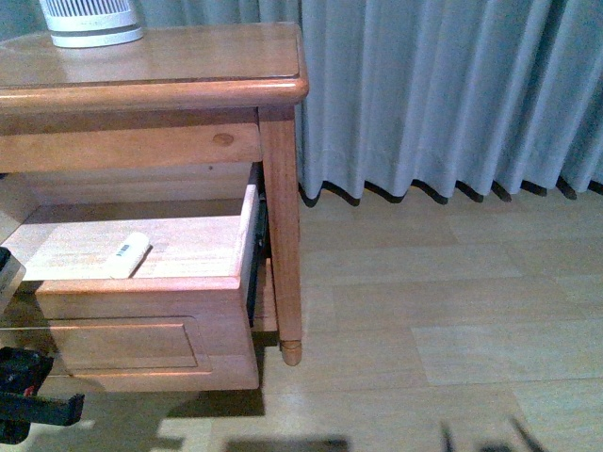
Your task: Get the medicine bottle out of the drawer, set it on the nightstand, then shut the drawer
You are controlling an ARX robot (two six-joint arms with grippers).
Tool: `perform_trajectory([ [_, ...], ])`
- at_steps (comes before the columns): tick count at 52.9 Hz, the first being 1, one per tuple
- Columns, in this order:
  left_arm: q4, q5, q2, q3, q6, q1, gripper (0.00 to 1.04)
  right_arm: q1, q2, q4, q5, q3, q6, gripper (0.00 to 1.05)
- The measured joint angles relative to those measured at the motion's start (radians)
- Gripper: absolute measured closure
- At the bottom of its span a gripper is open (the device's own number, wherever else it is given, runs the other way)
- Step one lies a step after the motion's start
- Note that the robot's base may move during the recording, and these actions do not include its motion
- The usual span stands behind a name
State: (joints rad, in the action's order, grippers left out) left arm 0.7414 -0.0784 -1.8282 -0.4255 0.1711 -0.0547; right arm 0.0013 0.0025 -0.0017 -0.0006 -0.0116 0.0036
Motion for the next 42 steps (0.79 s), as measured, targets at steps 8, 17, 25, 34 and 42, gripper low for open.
perform_trajectory([
  [8,-0.024,0.012,0.017,0.000,-0.003,-0.002,0.71,0.000,0.000,0.000,0.000,0.000,0.000,0.07],
  [17,-0.015,0.032,0.064,0.002,-0.003,-0.003,0.46,0.000,0.000,0.000,0.000,0.000,0.000,0.07],
  [25,-0.016,0.039,0.129,0.003,-0.017,-0.002,0.24,0.000,0.000,0.000,0.000,0.000,0.000,0.07],
  [34,-0.071,0.051,0.306,0.005,-0.039,0.003,0.07,0.000,0.000,0.000,0.000,0.000,0.000,0.07],
  [42,-0.186,0.066,0.507,0.034,-0.058,0.010,0.07,0.000,0.000,0.000,0.000,0.000,0.000,0.07],
])
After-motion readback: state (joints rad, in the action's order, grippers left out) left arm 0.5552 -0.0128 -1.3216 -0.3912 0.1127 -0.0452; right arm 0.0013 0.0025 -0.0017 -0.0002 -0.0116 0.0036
